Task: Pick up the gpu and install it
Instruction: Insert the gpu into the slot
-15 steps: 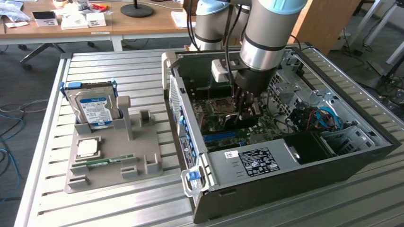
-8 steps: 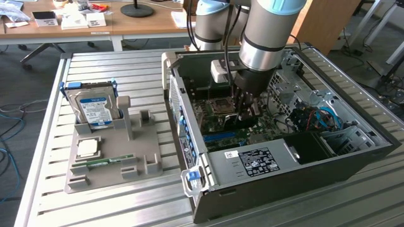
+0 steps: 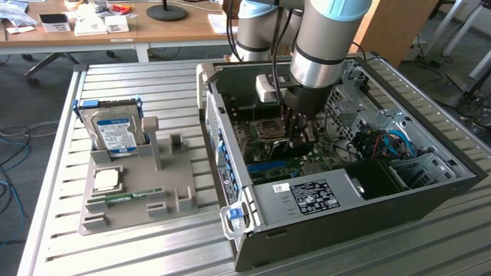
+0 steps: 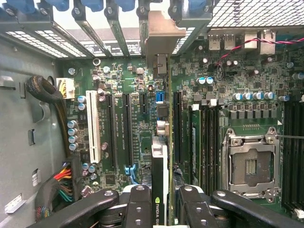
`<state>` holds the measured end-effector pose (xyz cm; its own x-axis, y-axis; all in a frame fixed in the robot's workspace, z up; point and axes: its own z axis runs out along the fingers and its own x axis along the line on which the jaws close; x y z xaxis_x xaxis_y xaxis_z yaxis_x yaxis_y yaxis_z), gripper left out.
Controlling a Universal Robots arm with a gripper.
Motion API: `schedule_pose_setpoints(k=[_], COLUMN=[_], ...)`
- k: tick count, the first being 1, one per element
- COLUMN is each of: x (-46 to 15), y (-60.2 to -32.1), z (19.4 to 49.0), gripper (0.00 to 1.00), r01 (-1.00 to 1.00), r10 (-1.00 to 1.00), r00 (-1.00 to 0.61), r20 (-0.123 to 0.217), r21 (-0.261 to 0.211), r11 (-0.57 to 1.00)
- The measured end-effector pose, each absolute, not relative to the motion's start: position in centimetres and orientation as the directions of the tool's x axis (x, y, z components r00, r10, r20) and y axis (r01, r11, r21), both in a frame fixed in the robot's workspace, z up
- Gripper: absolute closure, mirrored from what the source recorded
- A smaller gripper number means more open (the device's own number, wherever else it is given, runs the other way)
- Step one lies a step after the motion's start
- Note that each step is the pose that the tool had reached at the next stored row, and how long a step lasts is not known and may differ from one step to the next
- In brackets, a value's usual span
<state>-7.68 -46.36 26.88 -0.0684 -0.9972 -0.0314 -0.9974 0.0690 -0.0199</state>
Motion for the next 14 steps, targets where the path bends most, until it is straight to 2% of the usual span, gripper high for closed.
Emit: schedule_pose_setpoints(k=[14], x=[-7.84], y=[-46.36], z=[26.54], gripper=[0.73], r01=[-0.997], r10=[-0.997], r00=[-0.068], r20=[-0.031], r21=[-0.02], r11=[0.069])
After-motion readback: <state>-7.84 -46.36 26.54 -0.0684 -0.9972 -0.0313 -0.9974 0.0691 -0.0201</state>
